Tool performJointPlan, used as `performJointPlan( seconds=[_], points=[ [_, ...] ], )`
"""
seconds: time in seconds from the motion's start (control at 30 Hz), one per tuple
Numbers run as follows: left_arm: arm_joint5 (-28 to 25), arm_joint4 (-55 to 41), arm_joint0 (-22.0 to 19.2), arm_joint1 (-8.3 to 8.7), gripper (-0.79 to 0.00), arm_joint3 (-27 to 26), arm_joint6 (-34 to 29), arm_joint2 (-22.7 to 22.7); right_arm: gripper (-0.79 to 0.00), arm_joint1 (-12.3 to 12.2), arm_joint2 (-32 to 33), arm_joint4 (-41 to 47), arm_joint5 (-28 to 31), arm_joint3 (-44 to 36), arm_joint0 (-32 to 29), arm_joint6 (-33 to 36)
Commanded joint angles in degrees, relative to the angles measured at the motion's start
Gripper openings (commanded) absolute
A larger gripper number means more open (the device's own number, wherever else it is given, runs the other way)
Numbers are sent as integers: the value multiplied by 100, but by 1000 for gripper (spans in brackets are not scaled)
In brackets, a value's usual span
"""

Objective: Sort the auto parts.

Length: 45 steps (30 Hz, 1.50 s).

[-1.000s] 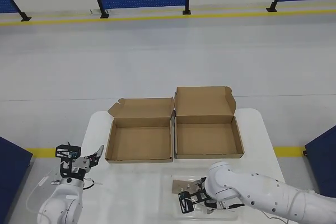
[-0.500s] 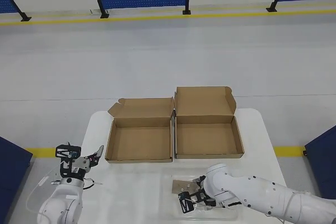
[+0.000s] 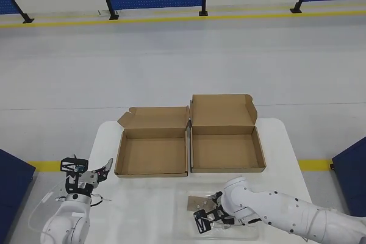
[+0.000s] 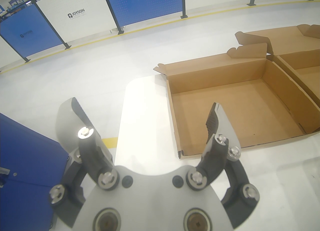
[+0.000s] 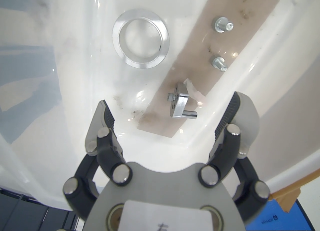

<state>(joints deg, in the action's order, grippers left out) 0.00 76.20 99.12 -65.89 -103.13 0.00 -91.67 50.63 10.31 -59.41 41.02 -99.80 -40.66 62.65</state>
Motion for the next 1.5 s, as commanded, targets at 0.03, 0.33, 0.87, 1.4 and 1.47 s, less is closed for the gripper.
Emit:
performJointPlan(
  seconds=[0.03, 0.33, 0.87, 1.4, 1.47],
  points=[
    [0, 0, 0, 0, 0, 0, 0, 0, 0, 13, 40, 60, 3, 28, -12, 57],
    [0, 0, 0, 0, 0, 0, 0, 0, 0, 30, 45, 53, -52, 51, -12, 113],
    [0, 0, 0, 0, 0, 0, 0, 0, -431, 75, 146, -128, -190, -72, -120, 251],
    [0, 0, 0, 0, 0, 0, 0, 0, -486, 159, 124, -57, -211, 121, -62, 271],
    [0, 0, 0, 0, 0, 0, 0, 0, -486, 170, 130, -73, -198, 161, -70, 259]
  ],
)
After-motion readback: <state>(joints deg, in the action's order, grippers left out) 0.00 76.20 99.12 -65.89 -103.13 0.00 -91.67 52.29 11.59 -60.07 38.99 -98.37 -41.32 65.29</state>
